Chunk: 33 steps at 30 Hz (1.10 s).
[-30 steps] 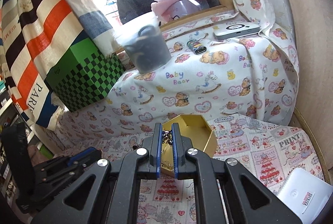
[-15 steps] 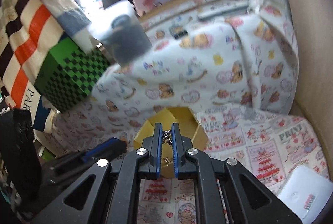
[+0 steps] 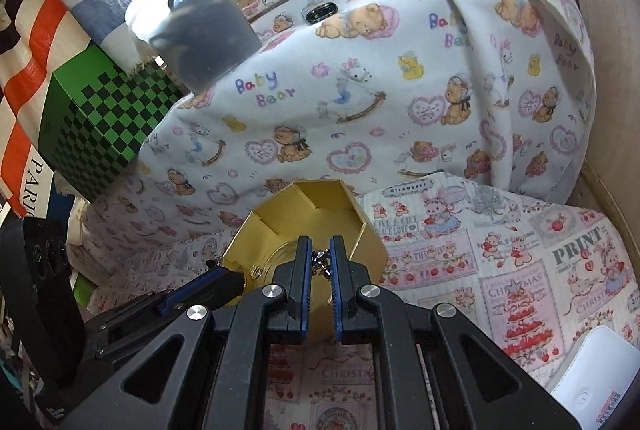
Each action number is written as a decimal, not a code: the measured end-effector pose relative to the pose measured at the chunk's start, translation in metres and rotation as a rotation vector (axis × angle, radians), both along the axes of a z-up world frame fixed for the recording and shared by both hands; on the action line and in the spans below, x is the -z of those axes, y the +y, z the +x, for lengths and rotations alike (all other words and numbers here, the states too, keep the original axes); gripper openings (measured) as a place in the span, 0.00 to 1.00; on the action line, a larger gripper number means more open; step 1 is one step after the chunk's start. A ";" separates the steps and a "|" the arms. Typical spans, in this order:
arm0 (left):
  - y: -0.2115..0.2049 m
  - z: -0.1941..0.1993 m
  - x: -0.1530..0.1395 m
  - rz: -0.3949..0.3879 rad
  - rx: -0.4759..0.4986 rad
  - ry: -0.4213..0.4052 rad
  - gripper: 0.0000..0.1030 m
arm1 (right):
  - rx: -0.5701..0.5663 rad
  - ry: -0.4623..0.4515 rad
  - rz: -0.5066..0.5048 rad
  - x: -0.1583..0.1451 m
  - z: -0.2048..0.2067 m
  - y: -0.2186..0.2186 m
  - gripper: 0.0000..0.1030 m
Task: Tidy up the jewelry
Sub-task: 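Carry the keyring over the gold box with the left tool while the right tool carries the chain there, then open the left tool to drop the keyring in the box while the right tool releases the chain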
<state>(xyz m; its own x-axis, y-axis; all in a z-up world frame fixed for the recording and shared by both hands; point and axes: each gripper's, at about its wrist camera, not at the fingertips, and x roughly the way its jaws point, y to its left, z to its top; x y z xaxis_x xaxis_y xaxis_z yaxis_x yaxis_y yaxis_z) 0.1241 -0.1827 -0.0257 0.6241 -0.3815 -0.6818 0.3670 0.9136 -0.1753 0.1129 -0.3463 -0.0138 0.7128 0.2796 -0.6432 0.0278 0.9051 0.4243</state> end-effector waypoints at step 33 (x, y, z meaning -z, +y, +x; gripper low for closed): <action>0.048 -0.049 -0.053 0.094 -0.091 -0.238 0.10 | -0.031 -0.104 -0.084 -0.025 -0.020 0.016 0.10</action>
